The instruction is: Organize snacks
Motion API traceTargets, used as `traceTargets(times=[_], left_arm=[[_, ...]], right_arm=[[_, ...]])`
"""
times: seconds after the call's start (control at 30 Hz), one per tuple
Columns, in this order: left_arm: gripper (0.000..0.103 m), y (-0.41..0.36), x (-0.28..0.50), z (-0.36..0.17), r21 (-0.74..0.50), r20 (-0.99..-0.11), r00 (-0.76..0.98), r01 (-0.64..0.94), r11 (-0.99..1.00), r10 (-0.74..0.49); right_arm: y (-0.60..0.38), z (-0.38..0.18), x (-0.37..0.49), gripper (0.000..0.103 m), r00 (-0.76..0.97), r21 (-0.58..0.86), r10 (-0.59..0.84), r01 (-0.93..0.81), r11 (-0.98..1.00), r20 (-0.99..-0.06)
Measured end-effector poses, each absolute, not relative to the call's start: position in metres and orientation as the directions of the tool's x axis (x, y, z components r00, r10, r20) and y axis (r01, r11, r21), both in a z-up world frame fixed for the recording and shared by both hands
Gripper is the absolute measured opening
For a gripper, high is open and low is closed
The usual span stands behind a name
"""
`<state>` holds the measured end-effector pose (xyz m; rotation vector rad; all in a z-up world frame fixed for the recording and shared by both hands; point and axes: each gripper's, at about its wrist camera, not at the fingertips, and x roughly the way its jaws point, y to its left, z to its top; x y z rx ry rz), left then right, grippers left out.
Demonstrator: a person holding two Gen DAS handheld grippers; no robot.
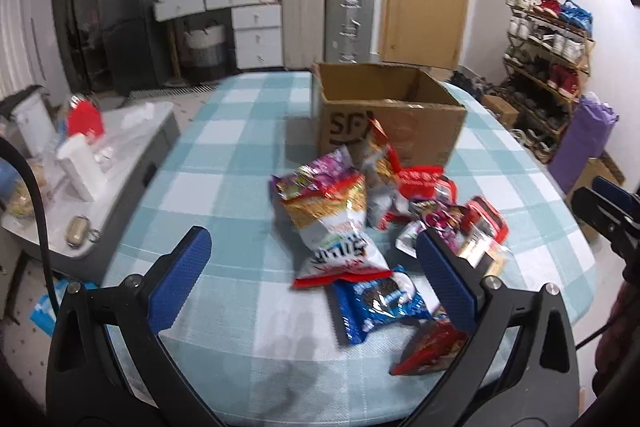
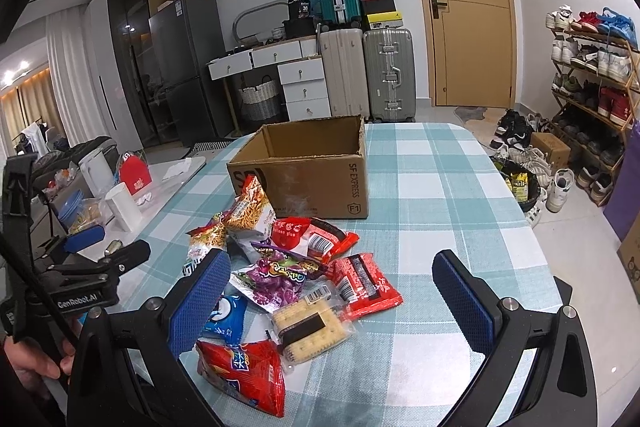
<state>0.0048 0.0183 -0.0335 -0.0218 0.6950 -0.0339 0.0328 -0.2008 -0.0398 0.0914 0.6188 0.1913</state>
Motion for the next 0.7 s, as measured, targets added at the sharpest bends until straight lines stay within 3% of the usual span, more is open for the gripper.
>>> traceTargets(times=[0.17,0.37,0.53,0.7], left_arm=[[0.102,0.019,0.009,-0.051,-0.064,-0.662,0.742,0.078,0.995,-0.101],[0.102,0.034,0.021,-0.062,-0.047,-0.668,0.743,0.027,0.999,-0.052],[0.102,0.051,0.039,-0.07,-0.134,-0.688,0.716,0.04,0.99,-0.122],[0.102,0.044,0.06,-0.078,-0.125,-0.702,0.697,0.08,0.989,-0.145]], right_arm=[[-0.204,-0.044,0.033,0.103,0.793,0.151,0.212,-0.152,0.977,-0.571],[-0.208,-0.053,0.036,0.103,0.783,0.17,0.226,-0.156,0.973,-0.58],[-0.209,-0.06,0.038,0.103,0.777,0.192,0.248,-0.166,0.967,-0.578],[-0.205,-0.07,0.044,0.103,0.753,0.22,0.291,-0.197,0.955,-0.589]])
